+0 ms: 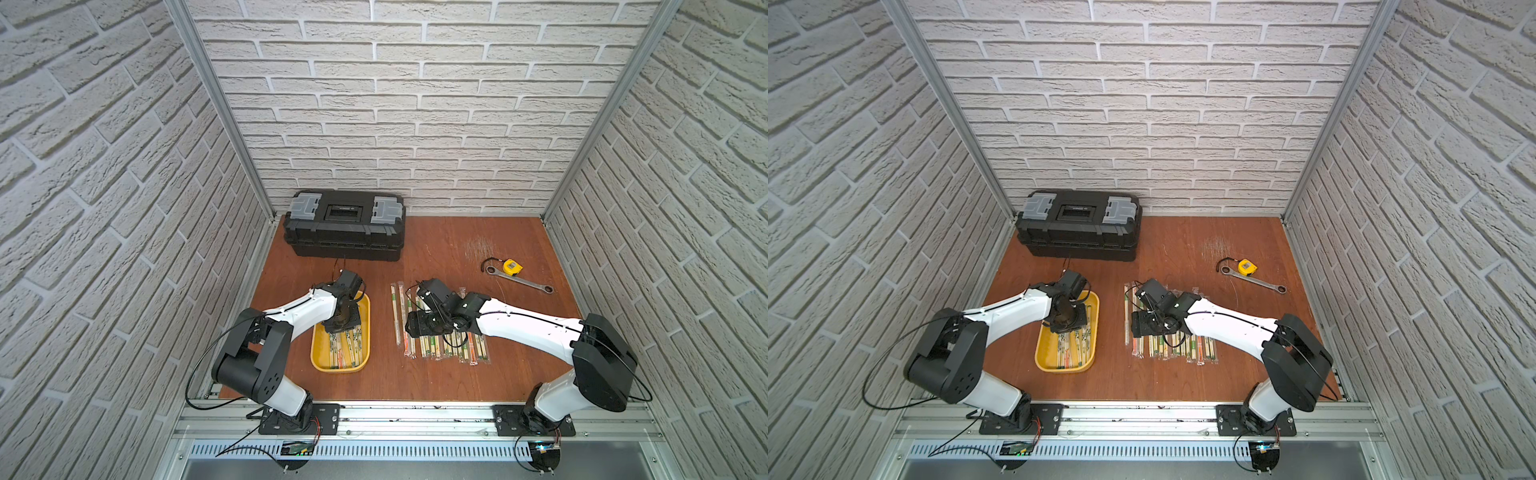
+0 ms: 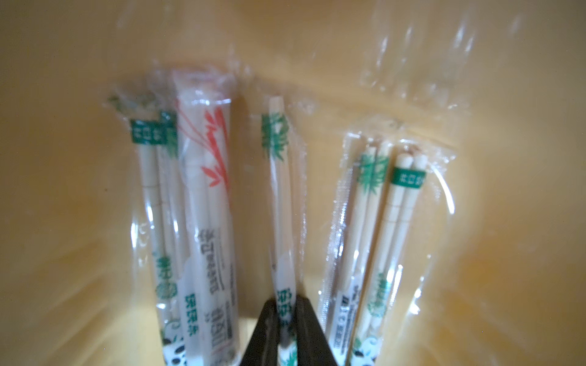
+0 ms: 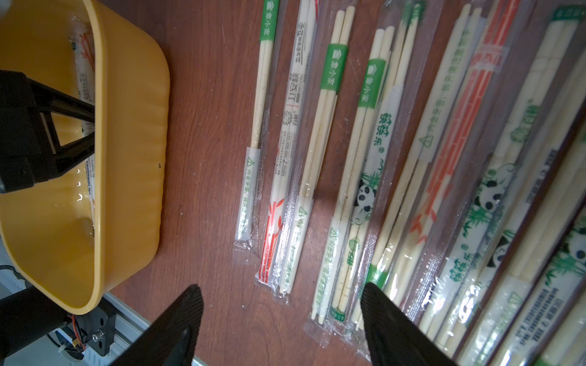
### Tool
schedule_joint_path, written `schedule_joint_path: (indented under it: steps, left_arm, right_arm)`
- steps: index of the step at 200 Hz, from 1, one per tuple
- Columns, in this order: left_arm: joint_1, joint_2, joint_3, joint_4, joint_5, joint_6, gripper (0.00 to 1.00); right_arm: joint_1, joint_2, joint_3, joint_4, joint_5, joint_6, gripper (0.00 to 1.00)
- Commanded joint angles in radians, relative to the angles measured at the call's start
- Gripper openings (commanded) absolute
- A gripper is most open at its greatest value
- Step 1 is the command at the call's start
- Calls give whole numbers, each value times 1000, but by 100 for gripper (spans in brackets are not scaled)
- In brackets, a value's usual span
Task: Take the paired disposable chopsticks out of the storage box
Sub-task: Pick up the paired disposable chopsticks from the storage box.
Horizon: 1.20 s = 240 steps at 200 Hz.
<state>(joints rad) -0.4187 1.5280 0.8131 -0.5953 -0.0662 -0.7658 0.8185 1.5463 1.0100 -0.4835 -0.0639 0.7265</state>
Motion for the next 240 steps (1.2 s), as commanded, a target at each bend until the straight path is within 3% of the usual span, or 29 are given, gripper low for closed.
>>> schedule_joint_path:
  steps: [1, 172, 240]
  left_arm:
    - [8, 18, 25, -1, -7, 34, 14]
    - [49, -161, 264, -226, -46, 159, 3]
    - [-91, -89, 393, -183, -28, 107, 4]
  right_arm:
    - [7, -18, 16, -1, 15, 3, 80]
    - [7, -40, 4, 11, 15, 3, 80]
    - [7, -42, -3, 9, 12, -13, 80]
